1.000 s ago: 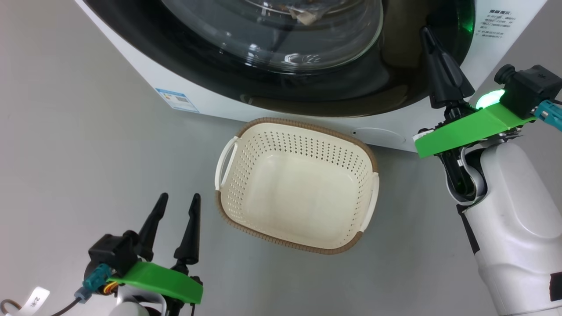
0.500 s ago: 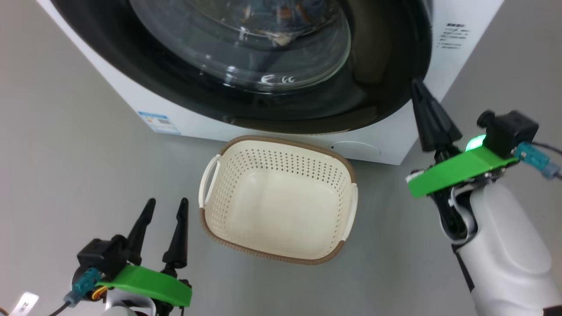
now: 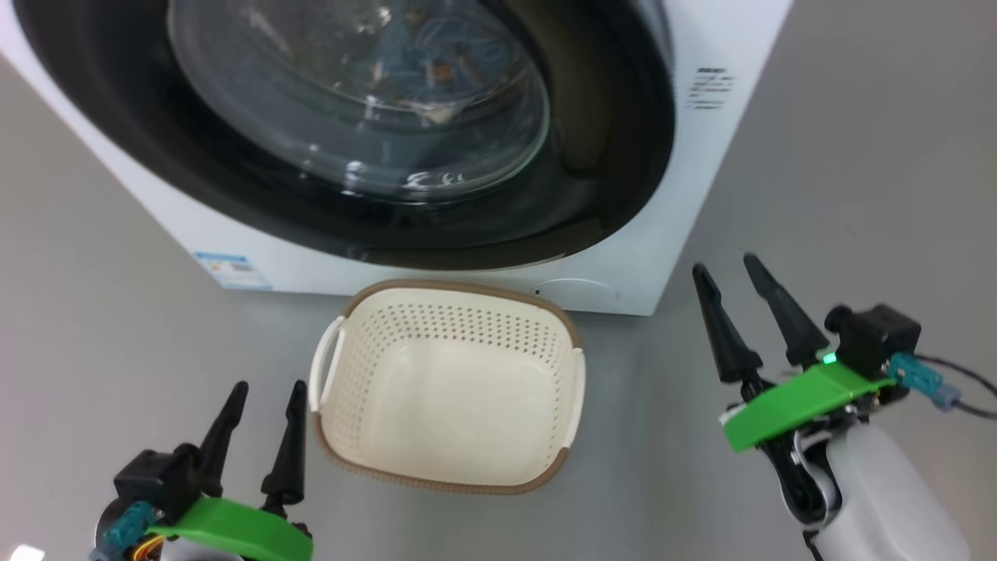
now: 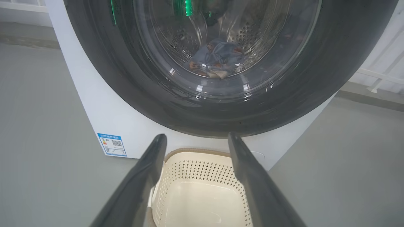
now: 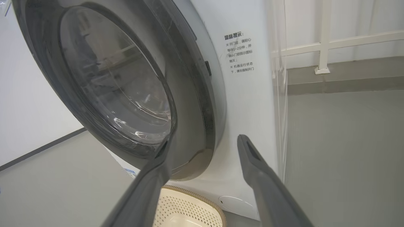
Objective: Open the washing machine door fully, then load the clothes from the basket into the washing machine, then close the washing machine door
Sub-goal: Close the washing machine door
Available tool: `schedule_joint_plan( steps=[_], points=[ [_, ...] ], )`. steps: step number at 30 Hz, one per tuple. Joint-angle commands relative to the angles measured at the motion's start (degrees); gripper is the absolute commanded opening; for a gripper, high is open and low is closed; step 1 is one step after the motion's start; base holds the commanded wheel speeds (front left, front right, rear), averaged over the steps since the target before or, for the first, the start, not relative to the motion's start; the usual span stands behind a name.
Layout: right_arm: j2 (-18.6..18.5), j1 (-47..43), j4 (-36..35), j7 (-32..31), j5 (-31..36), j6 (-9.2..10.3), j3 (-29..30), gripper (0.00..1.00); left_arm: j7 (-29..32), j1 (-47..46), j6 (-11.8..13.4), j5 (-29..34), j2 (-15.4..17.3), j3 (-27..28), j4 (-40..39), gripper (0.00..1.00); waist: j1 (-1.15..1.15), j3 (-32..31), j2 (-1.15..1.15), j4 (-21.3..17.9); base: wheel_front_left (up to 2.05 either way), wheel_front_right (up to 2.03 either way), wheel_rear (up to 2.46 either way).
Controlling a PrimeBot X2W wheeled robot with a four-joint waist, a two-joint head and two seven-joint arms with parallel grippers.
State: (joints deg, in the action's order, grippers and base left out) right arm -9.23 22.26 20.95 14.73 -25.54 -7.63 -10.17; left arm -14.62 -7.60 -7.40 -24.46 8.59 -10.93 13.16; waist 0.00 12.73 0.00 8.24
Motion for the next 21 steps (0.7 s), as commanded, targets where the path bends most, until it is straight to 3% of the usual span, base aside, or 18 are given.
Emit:
schedule_joint_plan(
  steps=[1,21],
  points=[
    [0.0,-1.5,-1.4,0.3,-0.2,0.14,-0.8,1.0,-0.4,-0.1,-0.1,0.9,1.8,2.1,-0.9,1.0,0.0,-1.4,0.0,-1.8,0.0,0.0,0.0],
    [-2.8,-12.9,-1.6,0.3,0.1,0.14,4.3,1.0,-0.4,4.1,-0.1,1.3,2.5,5.8,-0.2,1.0,0.0,-6.2,0.0,-8.4,0.0,0.0,0.0]
  ],
)
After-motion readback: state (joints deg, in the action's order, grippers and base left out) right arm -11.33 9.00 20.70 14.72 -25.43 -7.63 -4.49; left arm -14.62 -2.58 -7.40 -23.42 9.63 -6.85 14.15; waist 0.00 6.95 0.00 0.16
